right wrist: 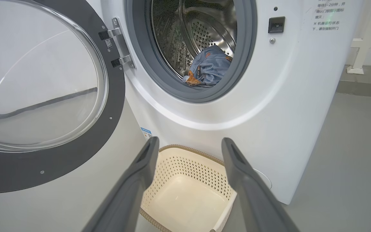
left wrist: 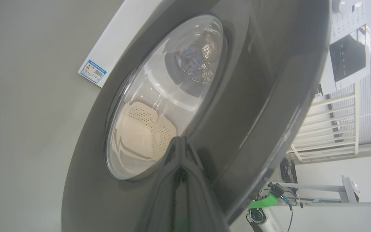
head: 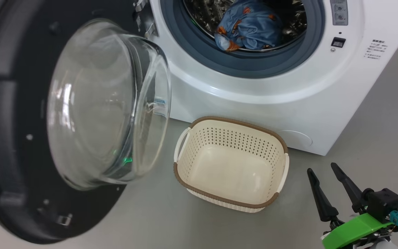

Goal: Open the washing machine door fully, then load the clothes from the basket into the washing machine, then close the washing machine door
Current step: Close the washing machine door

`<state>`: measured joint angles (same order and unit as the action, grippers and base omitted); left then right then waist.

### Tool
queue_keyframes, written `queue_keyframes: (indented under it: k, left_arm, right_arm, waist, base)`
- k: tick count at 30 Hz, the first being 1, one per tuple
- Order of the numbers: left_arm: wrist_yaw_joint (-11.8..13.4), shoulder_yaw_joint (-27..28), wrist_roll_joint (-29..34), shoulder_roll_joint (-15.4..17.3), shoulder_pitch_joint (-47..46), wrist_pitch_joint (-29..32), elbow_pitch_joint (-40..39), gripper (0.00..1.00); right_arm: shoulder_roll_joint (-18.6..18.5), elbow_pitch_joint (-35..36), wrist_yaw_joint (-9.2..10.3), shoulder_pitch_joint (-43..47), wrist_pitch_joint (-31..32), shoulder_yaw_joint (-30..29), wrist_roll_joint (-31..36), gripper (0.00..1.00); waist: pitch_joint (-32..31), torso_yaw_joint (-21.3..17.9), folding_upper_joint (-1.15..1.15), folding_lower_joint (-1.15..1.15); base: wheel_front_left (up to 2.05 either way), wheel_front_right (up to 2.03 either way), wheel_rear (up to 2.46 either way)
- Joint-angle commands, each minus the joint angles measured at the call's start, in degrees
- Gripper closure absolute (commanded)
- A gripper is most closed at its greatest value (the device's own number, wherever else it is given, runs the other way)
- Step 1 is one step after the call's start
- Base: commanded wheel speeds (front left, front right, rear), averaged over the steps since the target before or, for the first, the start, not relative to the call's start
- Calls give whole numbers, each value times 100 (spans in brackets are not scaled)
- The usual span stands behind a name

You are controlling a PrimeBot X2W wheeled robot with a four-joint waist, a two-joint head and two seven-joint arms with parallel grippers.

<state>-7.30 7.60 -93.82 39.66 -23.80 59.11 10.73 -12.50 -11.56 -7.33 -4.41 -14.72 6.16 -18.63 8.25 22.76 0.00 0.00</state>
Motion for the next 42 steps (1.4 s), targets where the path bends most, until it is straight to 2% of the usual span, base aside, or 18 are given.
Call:
queue_keyframes:
  k: [1, 10, 18, 23, 31, 37, 42]
  left_arm:
    - [-19, 159, -97, 204, -42, 130, -436, 100]
    - [-19, -267, -459, -278, 32, 507, -1521, 100]
    - [-19, -866, -357, -805, -228, 527, -2062, 100]
    - [-19, -1271, -90, -1318, -688, 299, -1984, 100]
    - [-19, -1505, 464, -1922, -1357, -315, -1531, 100]
    - [-19, -1555, 712, -2163, -1738, -657, -1216, 100]
    - [-19, -1557, 813, -2232, -1842, -866, -1046, 100]
  right_arm:
    - [3, 154, -16, 86, -28, 75, -48, 0]
    - [71, 190, -16, 104, -28, -22, -37, 0]
    - [161, 229, -16, 28, -28, -84, -18, 0]
    - [243, 276, -16, -13, -28, -153, 13, 0]
    - [320, 311, -16, -109, -28, -263, 18, 0]
    - [366, 325, -16, -165, -28, -316, 17, 0]
    - [406, 327, -16, -173, -28, -336, 36, 0]
  waist:
    - [-36, -60, 0, 0]
    - [-59, -341, 0, 0]
    - [10, -793, 0, 0]
    - [93, -1189, 0, 0]
    - [244, -1718, 0, 0]
    - [331, -2004, 0, 0]
    - [320, -2095, 0, 0]
  base:
    - [0, 0, 0]
    - [0, 0, 0]
    - [0, 0, 0]
    - [0, 0, 0]
    - [0, 0, 0]
    - [0, 0, 0]
    - [0, 0, 0]
